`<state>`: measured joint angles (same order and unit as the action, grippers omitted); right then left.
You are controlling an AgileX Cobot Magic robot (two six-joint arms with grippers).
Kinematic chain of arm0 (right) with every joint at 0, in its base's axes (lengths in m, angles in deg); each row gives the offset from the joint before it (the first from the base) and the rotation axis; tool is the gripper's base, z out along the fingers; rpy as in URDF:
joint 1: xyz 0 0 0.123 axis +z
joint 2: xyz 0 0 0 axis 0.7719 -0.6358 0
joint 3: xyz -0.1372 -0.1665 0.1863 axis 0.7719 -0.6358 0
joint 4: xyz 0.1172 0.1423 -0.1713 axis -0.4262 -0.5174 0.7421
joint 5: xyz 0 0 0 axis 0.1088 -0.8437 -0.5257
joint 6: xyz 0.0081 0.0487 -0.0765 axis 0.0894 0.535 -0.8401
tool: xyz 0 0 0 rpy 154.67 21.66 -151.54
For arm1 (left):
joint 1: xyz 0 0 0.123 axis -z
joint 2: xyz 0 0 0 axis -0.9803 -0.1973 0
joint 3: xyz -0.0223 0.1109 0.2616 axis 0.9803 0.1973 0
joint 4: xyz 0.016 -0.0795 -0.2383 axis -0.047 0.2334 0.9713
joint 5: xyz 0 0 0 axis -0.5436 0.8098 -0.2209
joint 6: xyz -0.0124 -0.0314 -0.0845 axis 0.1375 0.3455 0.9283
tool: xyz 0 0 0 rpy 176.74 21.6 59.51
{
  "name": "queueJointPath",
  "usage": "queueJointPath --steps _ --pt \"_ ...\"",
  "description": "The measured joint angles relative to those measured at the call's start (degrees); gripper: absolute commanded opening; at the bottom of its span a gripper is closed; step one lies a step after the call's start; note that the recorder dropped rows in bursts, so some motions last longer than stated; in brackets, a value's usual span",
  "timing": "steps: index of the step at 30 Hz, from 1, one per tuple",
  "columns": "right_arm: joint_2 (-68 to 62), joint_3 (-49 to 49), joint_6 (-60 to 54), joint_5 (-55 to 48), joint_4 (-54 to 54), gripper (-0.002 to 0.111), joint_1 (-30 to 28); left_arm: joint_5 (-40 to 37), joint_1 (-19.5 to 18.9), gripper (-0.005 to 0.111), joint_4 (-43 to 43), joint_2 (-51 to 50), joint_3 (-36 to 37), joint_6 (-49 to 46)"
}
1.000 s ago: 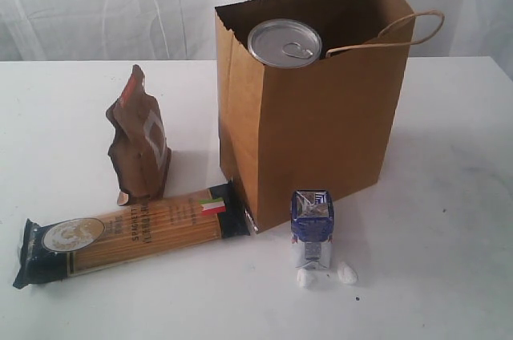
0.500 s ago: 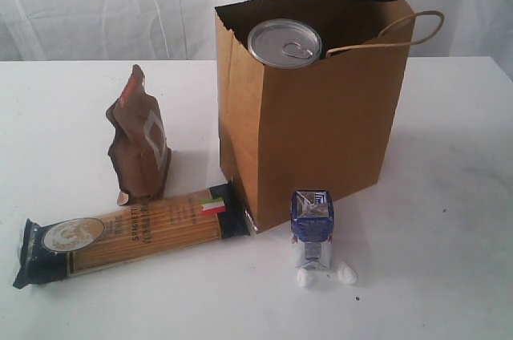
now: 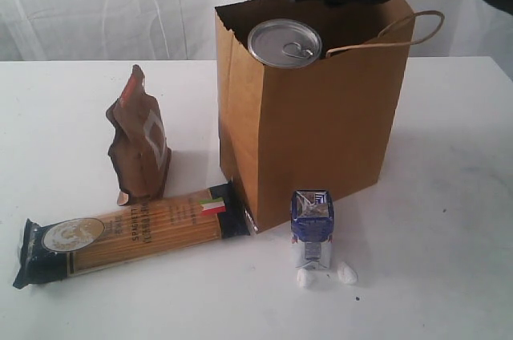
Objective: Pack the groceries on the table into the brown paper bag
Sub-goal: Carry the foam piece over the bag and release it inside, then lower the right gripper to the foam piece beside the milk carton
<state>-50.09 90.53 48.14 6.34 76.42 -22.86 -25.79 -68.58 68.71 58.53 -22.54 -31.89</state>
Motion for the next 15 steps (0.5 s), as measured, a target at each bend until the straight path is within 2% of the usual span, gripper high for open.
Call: queueJointPath --steps 7,15 --pt "0.3 0.0 0.0 0.7 0.0 0.051 0.0 0.0 0.0 0.0 0.0 0.0 0.0 0.0" --pt "8.5 0.0 0.0 -2.4 0.4 0.051 -1.6 0.0 0.0 0.0 0.0 0.0 0.0 0.0"
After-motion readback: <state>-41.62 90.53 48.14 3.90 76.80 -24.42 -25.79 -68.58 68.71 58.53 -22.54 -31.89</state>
